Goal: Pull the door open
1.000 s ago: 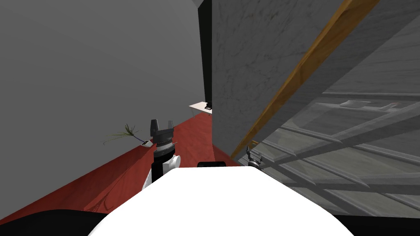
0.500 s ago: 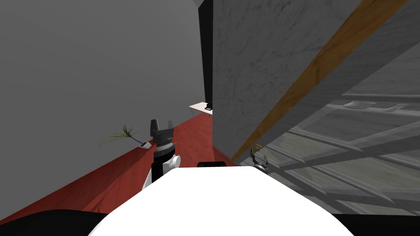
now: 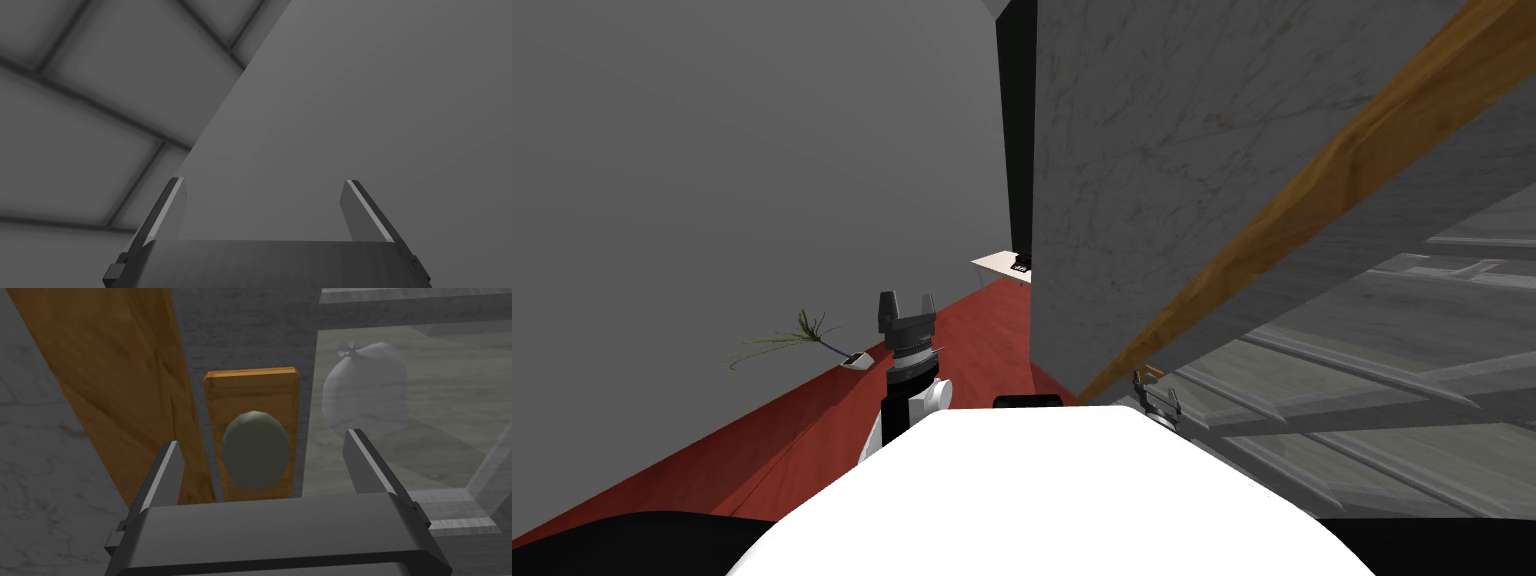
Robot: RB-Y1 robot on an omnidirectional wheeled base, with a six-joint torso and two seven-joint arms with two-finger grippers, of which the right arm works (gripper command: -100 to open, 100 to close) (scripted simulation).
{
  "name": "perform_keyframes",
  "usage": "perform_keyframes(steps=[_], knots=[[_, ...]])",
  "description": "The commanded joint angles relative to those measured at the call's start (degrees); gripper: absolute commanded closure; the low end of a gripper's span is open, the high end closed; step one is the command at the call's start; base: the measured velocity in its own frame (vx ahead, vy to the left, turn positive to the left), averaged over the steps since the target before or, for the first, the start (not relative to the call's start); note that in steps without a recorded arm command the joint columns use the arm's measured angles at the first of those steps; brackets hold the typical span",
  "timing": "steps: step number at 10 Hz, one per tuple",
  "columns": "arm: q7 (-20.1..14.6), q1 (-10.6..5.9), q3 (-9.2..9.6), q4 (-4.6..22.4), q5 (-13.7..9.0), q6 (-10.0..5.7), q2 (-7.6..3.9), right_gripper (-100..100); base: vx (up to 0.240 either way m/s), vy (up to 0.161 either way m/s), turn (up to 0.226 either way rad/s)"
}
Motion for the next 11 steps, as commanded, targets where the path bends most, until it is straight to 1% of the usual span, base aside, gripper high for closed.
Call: perform_keyframes(steps=[1,2,7,8,9,11], knots=[[0.0,0.00,0.00,0.0,0.0,0.00,0.00,-100,0.025,0.015,-0.027],[0.0,0.00,0.00,0.0,0.0,0.00,0.00,100,-0.017,0.014,0.022],[0.0,0.00,0.00,0.0,0.0,0.00,0.00,100,-0.004,-0.002,0.000],[-0.8,0.56,1.25,-0.7,0.8,-0.44,-0.54,100,-0.132,0.027,0.062],[-1.0,0.70,1.55,-0.8,1.0,-0.52,-0.71,100,-0.213,0.045,0.062],[-2.0,1.32,2.95,-1.6,1.8,-0.88,-1.48,100,-0.209,0.030,0.060]])
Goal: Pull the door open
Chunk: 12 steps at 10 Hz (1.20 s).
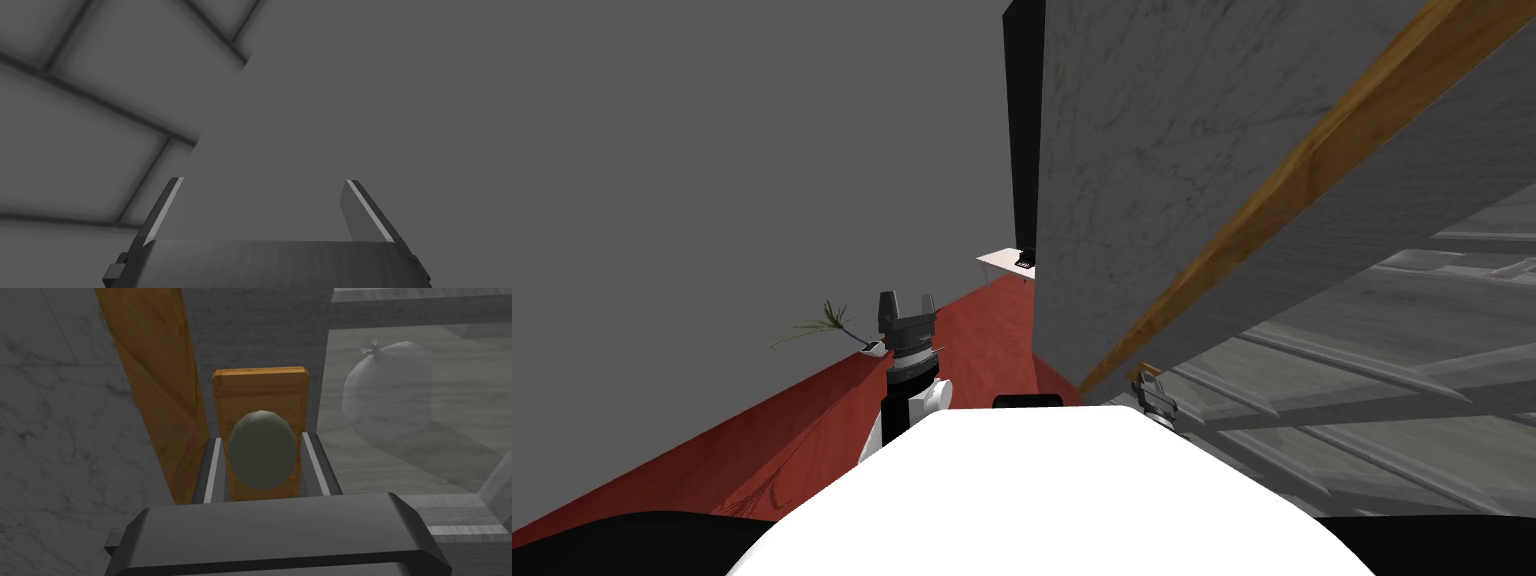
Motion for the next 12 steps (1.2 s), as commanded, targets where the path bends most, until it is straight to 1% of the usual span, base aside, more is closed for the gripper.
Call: perform_keyframes(steps=[1,2,4,5,6,8,9,11,12], knots=[[-1.2,0.51,1.35,0.1,0.8,-0.59,-0.50,100,-0.201,0.056,0.055],[-2.0,0.98,2.40,-0.4,1.5,-0.86,-1.07,100,-0.230,0.062,0.066],[-2.9,1.56,3.71,-1.1,2.3,-1.21,-1.79,100,-0.231,0.026,0.052],[-2.5,1.39,3.28,-1.0,2.0,-1.00,-1.61,100,-0.099,0.011,0.028],[-3.1,1.88,4.65,-1.4,2.9,-1.56,-1.90,100,-0.165,0.019,0.060],[-3.8,2.47,6.08,-1.9,4.0,-2.38,-2.45,100,-0.247,0.002,0.061],[-4.3,2.94,7.24,-2.3,4.8,-3.04,-2.89,100,-0.266,-0.018,0.069],[-5.0,3.58,8.79,-2.9,5.9,-3.93,-3.49,100,-0.241,0.020,0.052],[-5.2,3.76,9.23,-3.0,6.2,-4.18,-3.66,100,-0.225,0.041,0.023]])
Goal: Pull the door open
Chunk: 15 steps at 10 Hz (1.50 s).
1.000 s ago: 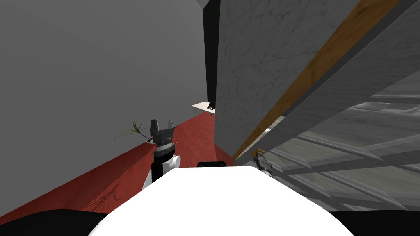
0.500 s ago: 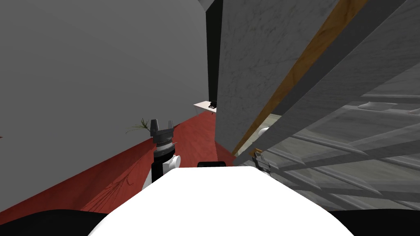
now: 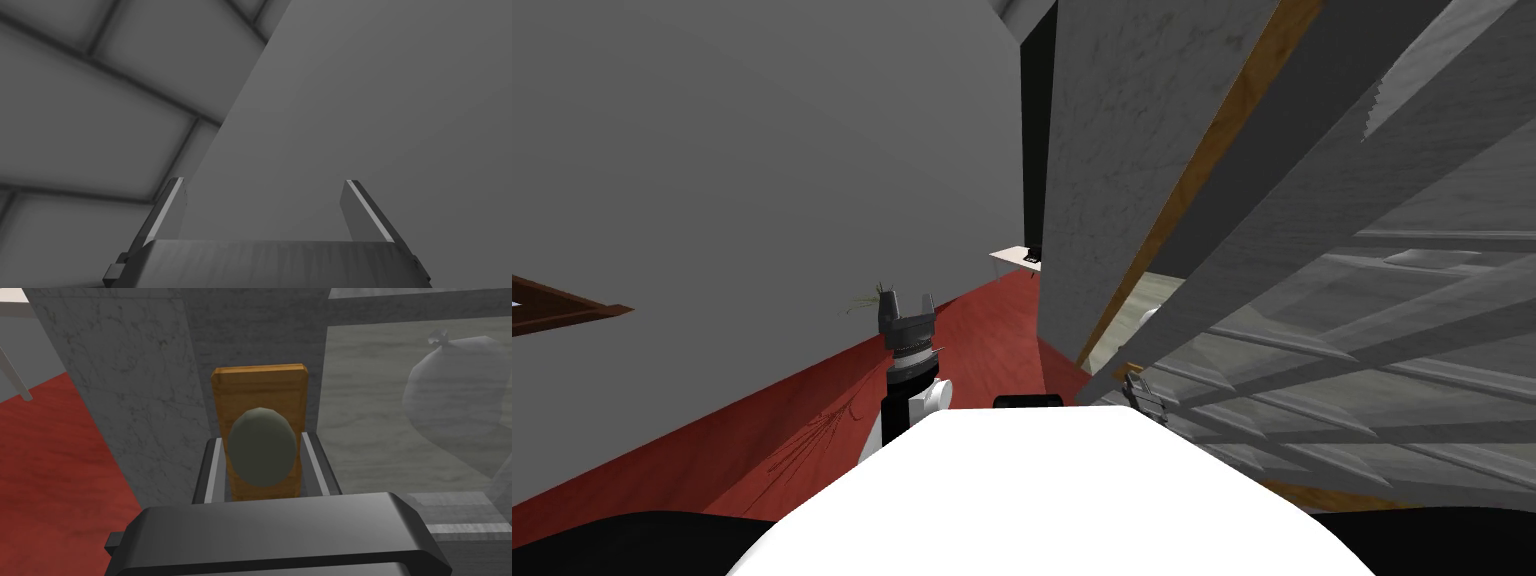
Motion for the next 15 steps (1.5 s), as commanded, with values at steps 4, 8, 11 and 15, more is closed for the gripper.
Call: perform_keyframes(steps=[4,8,11,15], knots=[[-0.9,1.06,2.82,-0.5,2.1,-1.79,-0.87,100,-0.176,-0.013,0.041],[-1.9,2.11,5.78,-1.2,4.3,-3.88,-1.99,100,-0.227,-0.028,0.047],[-2.4,1.92,6.86,-0.6,4.9,-4.74,-2.33,100,-0.174,-0.020,0.075],[-3.4,2.18,9.07,0.0,6.2,-6.71,-3.36,100,-0.211,-0.037,0.092]])
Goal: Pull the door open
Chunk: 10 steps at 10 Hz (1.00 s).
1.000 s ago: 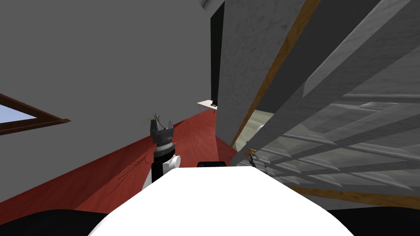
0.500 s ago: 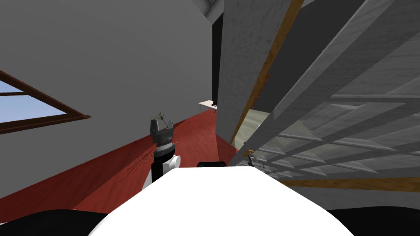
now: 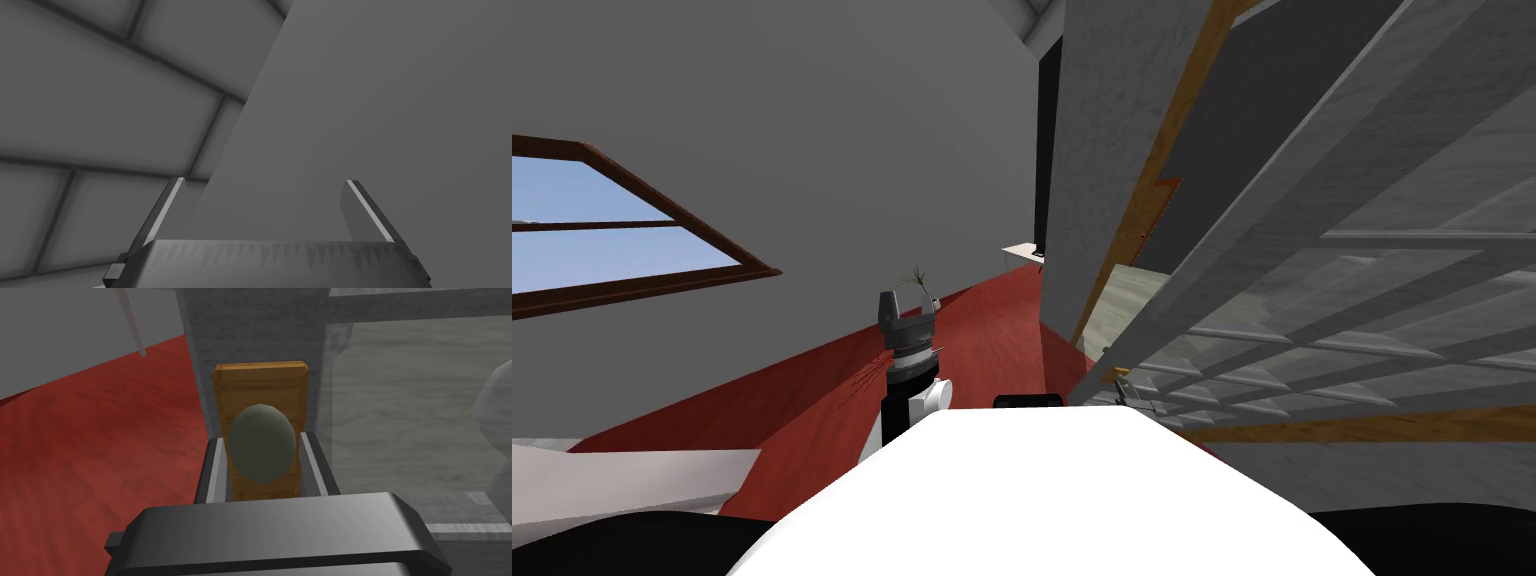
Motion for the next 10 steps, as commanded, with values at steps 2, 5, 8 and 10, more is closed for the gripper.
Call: perform_keyframes(steps=[2,5,8,10], knots=[[-0.4,0.46,1.24,-0.1,0.7,-0.99,-0.64,100,-0.229,-0.039,0.080],[-1.2,-0.14,1.70,1.2,1.1,-1.65,-0.72,100,-0.158,-0.024,0.106],[-2.2,-0.57,2.32,2.4,1.6,-2.68,-1.24,100,-0.205,-0.020,0.112],[-2.9,-0.86,2.73,3.2,1.9,-3.36,-1.58,100,-0.211,-0.043,0.128]])
